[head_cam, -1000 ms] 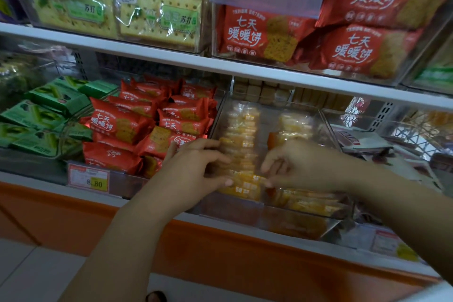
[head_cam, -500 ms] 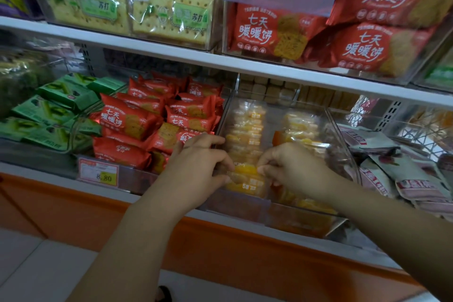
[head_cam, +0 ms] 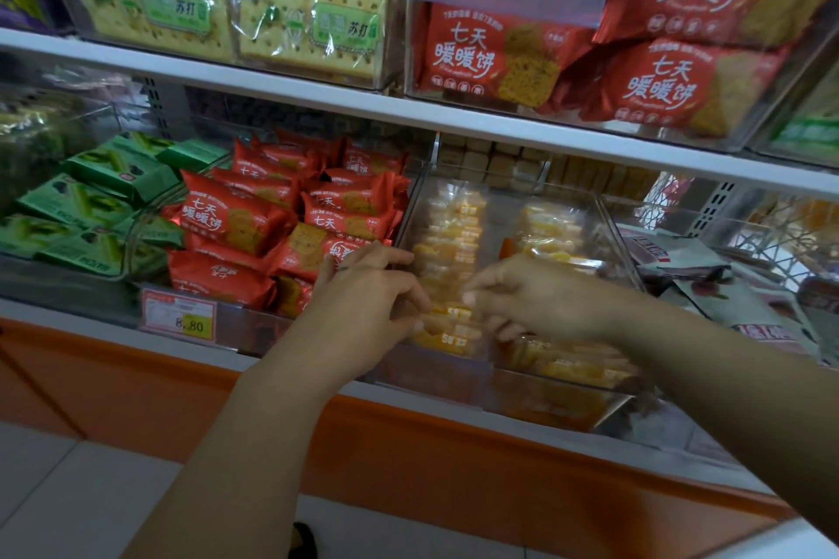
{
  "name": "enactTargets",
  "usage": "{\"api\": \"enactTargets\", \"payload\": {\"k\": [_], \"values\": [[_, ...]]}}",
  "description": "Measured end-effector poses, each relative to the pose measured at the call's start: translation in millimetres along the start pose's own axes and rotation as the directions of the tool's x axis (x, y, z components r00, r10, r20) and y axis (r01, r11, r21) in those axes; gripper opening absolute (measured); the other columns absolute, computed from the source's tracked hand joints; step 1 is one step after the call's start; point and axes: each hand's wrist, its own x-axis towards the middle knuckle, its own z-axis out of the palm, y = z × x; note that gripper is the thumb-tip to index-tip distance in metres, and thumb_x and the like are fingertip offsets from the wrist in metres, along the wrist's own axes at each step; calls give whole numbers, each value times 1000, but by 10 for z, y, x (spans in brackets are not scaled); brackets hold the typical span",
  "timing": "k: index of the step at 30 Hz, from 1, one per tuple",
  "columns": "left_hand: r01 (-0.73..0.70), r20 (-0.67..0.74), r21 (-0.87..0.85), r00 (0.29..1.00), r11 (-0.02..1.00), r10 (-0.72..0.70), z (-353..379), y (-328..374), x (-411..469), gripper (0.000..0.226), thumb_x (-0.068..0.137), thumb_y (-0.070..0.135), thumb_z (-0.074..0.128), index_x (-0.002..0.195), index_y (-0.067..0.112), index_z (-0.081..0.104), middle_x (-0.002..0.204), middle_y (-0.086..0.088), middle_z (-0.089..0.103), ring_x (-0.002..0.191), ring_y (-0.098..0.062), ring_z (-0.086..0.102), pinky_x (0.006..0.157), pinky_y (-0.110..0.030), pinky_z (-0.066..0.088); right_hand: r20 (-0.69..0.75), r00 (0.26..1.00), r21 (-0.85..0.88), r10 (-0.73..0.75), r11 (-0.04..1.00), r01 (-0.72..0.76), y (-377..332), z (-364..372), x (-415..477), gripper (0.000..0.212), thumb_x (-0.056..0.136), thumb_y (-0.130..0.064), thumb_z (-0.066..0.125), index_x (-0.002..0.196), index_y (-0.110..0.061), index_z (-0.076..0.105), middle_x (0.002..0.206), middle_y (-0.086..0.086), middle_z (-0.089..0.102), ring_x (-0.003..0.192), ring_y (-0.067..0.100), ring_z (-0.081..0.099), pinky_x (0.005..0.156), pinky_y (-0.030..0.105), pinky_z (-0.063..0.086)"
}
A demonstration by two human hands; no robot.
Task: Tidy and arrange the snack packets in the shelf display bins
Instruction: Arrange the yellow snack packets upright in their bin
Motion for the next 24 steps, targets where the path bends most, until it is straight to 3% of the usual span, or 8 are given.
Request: {"api": "enactTargets", "payload": {"k": [3,6,8,10,15,18,21,24], "values": [[-5,-20,3,1000,1000,5,5,-26,-4,11,83,30,69,91,36,65,142,16,36,138,-9,21,115,-52,4,-221,975,-7,-31,1000,30,-22,-243,-137,20,93,-23,54,112,-24,60,102,-7,67,95,11,66,91,36,52],[-4,-30,7,1000,1000,4,10,-33,-7,15,82,29,69,97,34,67,141,16,36,136,-10,24,115,-51,6,-157,986,135,57,990,-36,-53,-210,-195,51,92,-13,56,140,-7,38,132,1,48,121,22,51,103,38,43],[-3,-34,20,999,1000,4,13,-33,-12,17,83,29,69,99,33,67,142,15,36,136,-10,24,115,-51,8,-80,990,116,116,988,-106,-33,-48,-176,62,90,-19,58,144,-8,30,142,6,43,126,24,46,107,40,38],[-6,-33,29,999,1000,7,15,-28,-21,19,83,30,68,101,32,67,142,15,35,135,-11,24,115,-51,9,-35,988,134,153,980,-147,-90,117,-183,61,90,-24,58,143,-15,30,133,-2,48,119,16,48,103,33,39],[-21,-43,22,999,1000,22,25,-50,-27,18,83,29,69,101,32,67,142,14,37,134,-13,28,114,-51,11,-67,970,102,234,969,-227,-129,211,-57,70,88,-28,61,145,-17,23,134,3,45,111,15,46,74,19,44],[-34,-49,1,998,999,34,22,-72,-32,18,83,28,68,100,32,67,141,14,37,132,-11,29,115,-49,12,-72,971,190,229,959,-212,-83,2,-11,41,89,-20,57,127,-6,49,126,7,55,112,21,54,95,34,48],[-38,-64,2,997,999,38,22,-83,-29,19,84,28,67,102,33,67,141,15,37,132,-11,28,115,-48,11,-171,971,-165,166,967,-194,-41,-229,72,21,89,-13,53,99,-5,69,105,11,68,99,25,60,93,40,47],[-46,-48,24,998,999,47,34,-36,-26,37,86,33,64,122,36,56,142,18,36,140,-11,17,116,-53,3,-45,993,-549,112,828,-118,31,-193,118,9,81,-17,63,75,-19,69,83,-1,68,83,18,59,80,33,48]]}}
